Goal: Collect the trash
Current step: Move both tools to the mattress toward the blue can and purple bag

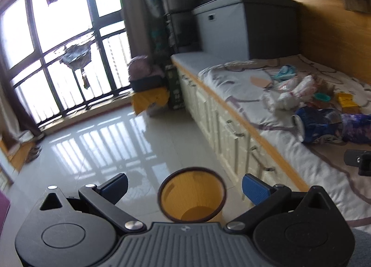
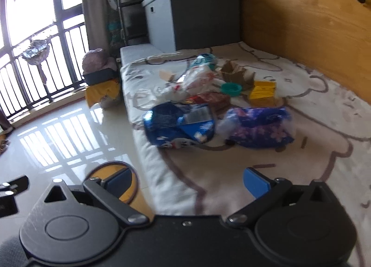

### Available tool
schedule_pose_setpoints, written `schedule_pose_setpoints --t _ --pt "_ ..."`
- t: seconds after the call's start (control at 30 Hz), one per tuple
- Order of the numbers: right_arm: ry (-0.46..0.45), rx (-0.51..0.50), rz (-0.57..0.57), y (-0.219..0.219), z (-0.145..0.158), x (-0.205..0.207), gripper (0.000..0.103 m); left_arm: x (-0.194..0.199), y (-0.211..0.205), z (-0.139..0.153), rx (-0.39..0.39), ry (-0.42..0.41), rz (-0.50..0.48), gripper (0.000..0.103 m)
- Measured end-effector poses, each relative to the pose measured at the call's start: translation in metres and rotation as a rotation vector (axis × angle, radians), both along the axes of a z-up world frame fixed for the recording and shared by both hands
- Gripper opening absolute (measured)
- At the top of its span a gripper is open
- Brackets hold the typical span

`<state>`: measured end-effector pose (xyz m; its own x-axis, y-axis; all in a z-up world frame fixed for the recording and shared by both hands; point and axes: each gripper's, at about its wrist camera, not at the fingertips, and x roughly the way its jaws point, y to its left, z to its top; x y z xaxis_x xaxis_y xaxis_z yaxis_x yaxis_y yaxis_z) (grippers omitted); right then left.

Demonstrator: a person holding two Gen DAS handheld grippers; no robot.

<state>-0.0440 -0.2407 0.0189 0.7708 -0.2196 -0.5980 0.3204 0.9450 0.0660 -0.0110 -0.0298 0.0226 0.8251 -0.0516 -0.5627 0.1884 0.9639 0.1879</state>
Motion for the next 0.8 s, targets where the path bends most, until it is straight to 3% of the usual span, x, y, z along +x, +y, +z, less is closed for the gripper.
schedule_pose_setpoints --t 0.13,0.47,0.8 --pt "-0.004 -0.082 -0.042 -0.015 -0.002 -0.005 0.103 0.003 -0.016 0.005 -0.025 -0.017 -0.066 0.103" --pt "-0.063 -0.087 -0.129 -0.068 -0.003 -0.024 0.103 0.016 -0.084 0.020 -0.087 -0.067 -0.276 0.103" --pt "-0.122 -0.025 -0.156 -0.114 -0.007 -0.032 0.103 0.058 -0.141 0.017 -0.183 0.023 -0.400 0.103"
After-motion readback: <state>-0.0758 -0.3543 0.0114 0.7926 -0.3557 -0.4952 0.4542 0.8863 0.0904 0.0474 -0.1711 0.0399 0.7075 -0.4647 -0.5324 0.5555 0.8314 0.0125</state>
